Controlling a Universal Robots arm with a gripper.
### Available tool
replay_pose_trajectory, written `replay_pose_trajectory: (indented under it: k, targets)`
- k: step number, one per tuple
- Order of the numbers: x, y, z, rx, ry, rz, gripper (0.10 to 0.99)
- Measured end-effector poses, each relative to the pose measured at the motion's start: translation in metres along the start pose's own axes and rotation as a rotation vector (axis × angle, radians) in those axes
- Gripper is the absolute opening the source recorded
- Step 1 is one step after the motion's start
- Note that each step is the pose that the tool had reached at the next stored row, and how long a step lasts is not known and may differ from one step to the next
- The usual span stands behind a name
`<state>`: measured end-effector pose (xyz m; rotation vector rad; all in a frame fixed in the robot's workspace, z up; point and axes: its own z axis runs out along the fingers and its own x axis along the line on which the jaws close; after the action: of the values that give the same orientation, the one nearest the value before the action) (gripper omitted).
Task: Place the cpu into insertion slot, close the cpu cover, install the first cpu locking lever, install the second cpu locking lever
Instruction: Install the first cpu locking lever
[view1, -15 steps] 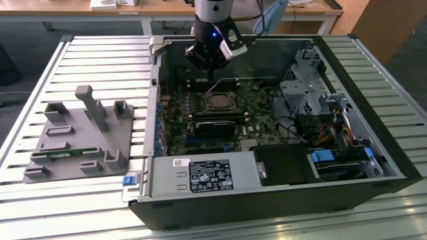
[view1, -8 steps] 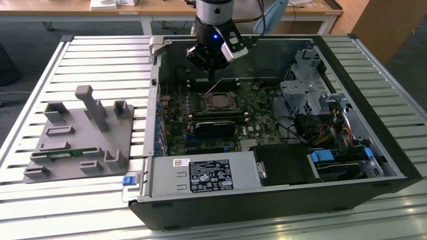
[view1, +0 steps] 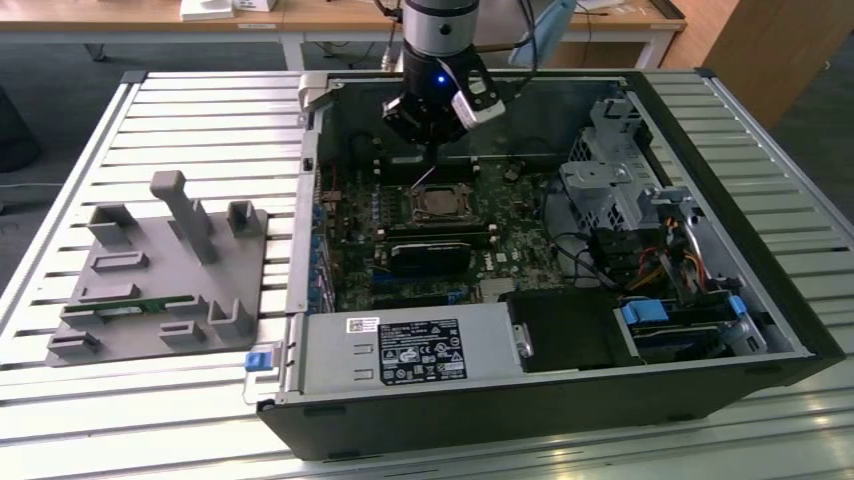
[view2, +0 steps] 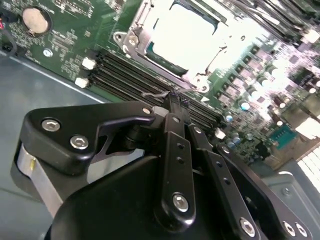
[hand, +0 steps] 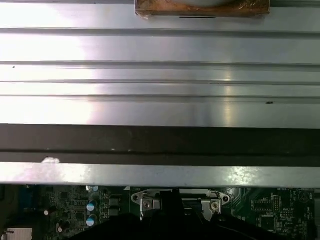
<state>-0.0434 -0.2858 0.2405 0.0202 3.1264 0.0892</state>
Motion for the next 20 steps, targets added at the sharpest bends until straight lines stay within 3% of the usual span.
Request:
replay_pose_trajectory:
  k: [15,17,20]
  targets:
    - [-0.0161,0.0008,0.013,-0.001,0.0054,0.0,0.106]
    - [-0.0173,0.0007,0.014,-0.004,0.006,0.001,0.106]
    - [-0.0179,0.0007,0.0152,-0.019,0.0062,0.001,0.106]
